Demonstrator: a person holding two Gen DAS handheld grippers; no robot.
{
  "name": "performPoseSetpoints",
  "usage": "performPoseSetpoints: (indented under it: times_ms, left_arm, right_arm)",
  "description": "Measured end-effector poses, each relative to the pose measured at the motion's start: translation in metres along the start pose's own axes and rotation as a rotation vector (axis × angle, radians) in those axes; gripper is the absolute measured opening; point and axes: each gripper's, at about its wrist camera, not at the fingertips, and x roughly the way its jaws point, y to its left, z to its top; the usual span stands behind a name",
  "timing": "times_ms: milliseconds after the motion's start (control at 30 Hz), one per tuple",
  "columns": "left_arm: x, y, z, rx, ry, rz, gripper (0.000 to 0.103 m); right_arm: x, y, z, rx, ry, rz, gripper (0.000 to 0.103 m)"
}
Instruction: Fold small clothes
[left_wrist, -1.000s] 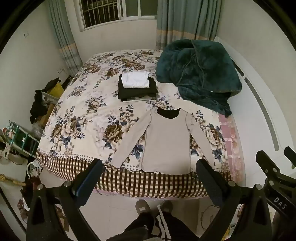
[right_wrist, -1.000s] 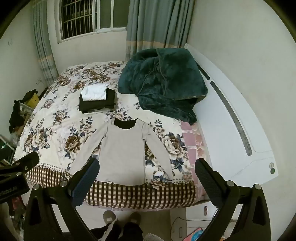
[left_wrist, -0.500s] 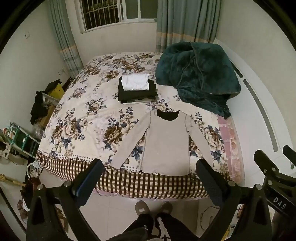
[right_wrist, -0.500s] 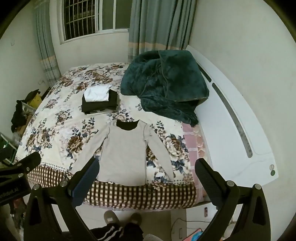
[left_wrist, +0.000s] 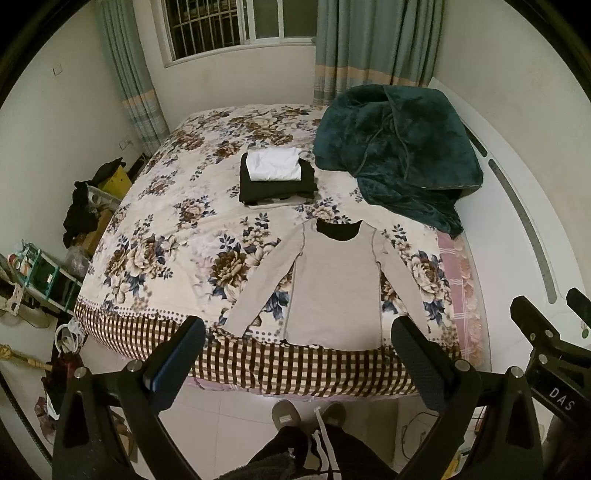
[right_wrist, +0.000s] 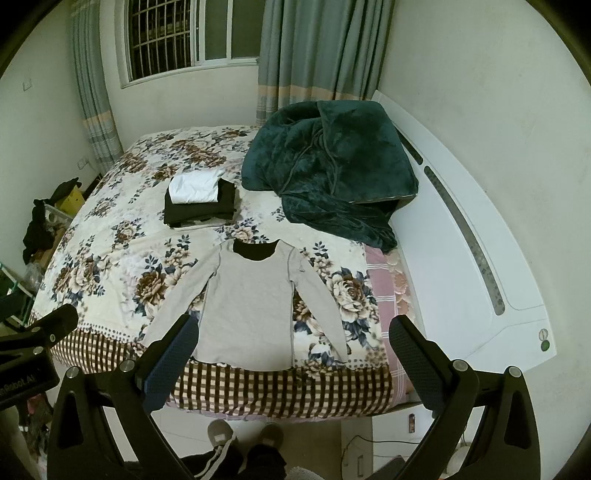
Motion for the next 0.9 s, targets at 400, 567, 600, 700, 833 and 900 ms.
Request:
performPoseSetpoints:
  times_ms: [400,567,600,700,833,900]
  left_arm:
    - [0.002,0.003,-0.001,0.002,-0.013,0.001,0.103]
    - [0.004,0.000,0.001,0.001,-0.016,0.004,0.103]
    - [0.004,-0.001,0.002,0.001,-0.016,0.005,0.103]
    - [0.000,0.004,-0.003,0.001,-0.019,0.002,0.103]
    - [0.000,0.005,-0.002,0.001,-0.020,0.002,0.103]
    - [0.000,0.005,-0.002,0.002,-0.019,0.000,0.103]
  right_arm:
    - [0.000,0.000,0.000,-0.001,-0.002,0.002,0.103]
    - [0.000,0.000,0.000,-0.002,-0.006,0.006,0.103]
    - [-0.002,0.001,0.001,-0.002,-0.007,0.007,0.103]
    - [-0.004,0.003,0.002,-0.007,-0.010,0.010,0.103]
    - [-0.005,0.004,0.003,-0.005,-0.012,0.011,0.103]
    - [-0.007,0.004,0.004,-0.006,-0.013,0.012,0.103]
